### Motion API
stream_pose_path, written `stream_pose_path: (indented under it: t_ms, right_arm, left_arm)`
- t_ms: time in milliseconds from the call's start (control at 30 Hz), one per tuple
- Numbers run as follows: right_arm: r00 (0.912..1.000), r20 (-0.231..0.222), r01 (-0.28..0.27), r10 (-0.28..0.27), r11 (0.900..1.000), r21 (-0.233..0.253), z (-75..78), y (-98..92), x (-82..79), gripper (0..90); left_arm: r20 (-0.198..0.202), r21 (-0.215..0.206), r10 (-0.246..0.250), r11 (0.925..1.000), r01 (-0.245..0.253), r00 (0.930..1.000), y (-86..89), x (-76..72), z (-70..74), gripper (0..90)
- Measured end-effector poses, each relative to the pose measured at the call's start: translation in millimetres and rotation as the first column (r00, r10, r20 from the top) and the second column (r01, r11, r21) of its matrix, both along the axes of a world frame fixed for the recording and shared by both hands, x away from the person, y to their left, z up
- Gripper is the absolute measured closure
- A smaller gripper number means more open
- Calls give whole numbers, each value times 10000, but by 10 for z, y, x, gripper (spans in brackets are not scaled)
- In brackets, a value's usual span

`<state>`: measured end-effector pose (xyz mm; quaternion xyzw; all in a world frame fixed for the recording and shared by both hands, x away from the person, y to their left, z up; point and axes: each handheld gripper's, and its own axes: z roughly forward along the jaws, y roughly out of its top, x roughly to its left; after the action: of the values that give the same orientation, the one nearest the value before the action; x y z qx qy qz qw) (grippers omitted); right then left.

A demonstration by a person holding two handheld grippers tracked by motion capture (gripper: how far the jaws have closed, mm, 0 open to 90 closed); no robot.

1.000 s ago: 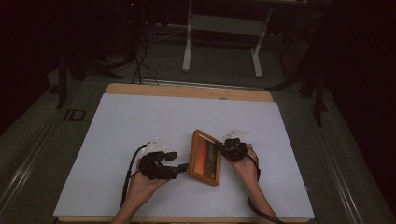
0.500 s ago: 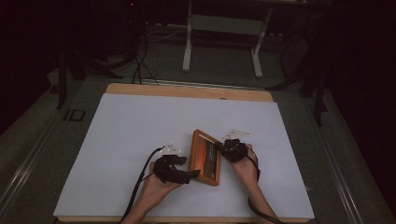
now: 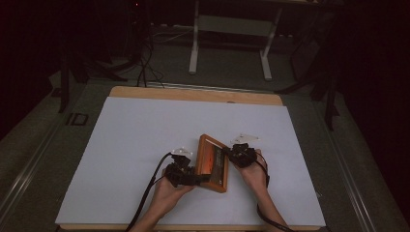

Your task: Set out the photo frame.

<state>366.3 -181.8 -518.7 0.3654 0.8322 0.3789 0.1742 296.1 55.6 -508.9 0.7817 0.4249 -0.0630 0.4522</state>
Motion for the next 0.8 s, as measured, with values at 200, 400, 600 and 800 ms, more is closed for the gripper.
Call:
stream_pose_path:
  t_ms: [200, 400, 600, 800]
  right_arm:
    - [9999, 143, 2, -5, 9999, 161, 86, -71, -29, 875]
    - [9965, 833, -78, 29, 9983, 583, 363, -186, -170, 848]
    - [9862, 1655, -249, 69, 9939, 1070, 697, -309, -352, 810]
    - [9797, 2004, -224, 5, 9940, 1070, 852, -383, -414, 858]
  left_arm:
    - [-133, 94, 275, 9996, -274, 9995, -20, 14, 4, 527]
    - [504, 419, 182, 9989, -204, 9986, -136, -6, 116, 594]
    - [1067, 618, 153, 9978, -220, 9942, -307, -29, 219, 648]
    - [1832, 939, 237, 9947, -415, 9828, -509, -53, 282, 670]
